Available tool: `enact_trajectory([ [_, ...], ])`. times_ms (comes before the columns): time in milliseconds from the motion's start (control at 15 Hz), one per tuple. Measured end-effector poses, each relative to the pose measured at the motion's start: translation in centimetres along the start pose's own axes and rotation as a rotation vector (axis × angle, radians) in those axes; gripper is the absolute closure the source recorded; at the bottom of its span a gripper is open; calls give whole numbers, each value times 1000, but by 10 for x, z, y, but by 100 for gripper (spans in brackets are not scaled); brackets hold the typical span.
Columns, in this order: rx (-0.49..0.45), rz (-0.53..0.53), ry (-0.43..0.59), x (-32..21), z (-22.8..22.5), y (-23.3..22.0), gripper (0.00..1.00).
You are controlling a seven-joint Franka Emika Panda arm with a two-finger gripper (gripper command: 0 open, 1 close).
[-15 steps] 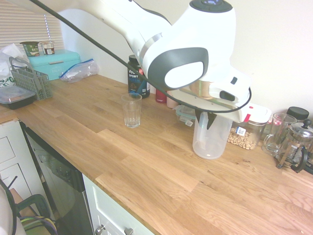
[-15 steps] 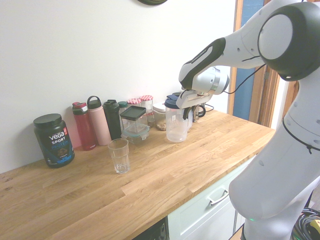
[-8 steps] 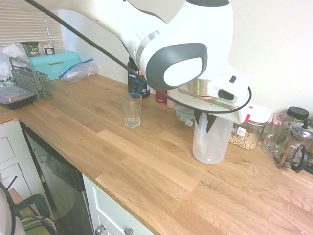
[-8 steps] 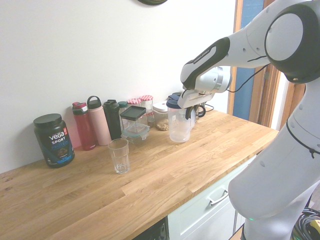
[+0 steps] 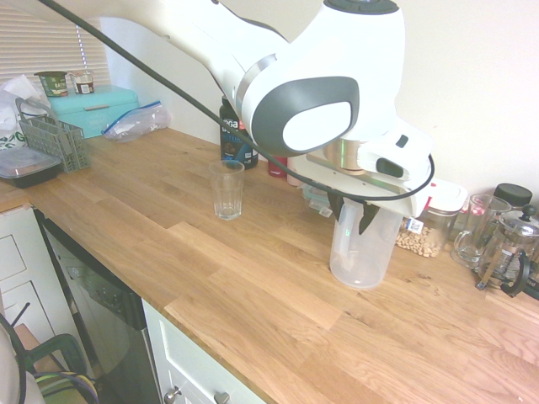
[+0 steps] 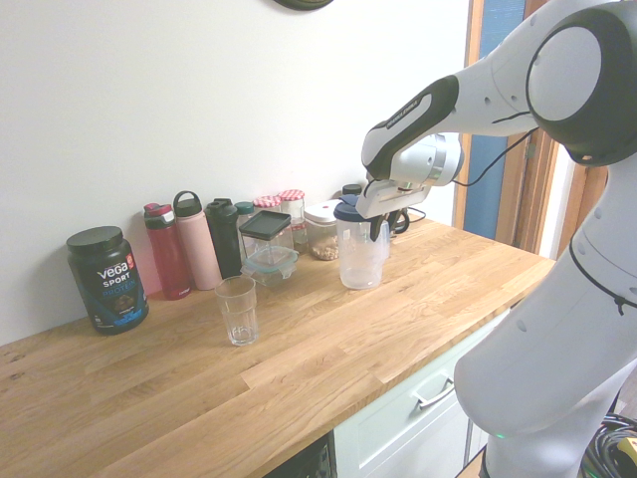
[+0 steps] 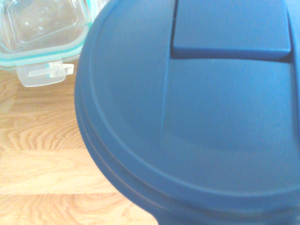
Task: Pour me some water
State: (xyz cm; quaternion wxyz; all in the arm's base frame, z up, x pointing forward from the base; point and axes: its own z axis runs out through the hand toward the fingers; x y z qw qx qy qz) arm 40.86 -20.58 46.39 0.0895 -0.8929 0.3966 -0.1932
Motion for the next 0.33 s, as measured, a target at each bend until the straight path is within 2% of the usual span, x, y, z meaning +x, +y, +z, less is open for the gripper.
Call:
enact_trajectory([
  [133,-16,-17,-13,-2,-11,3,0],
  [200,-42,-35,-50,-6,-18,5,0],
  [333,-150,-27,-150,-14,-33,13,0],
])
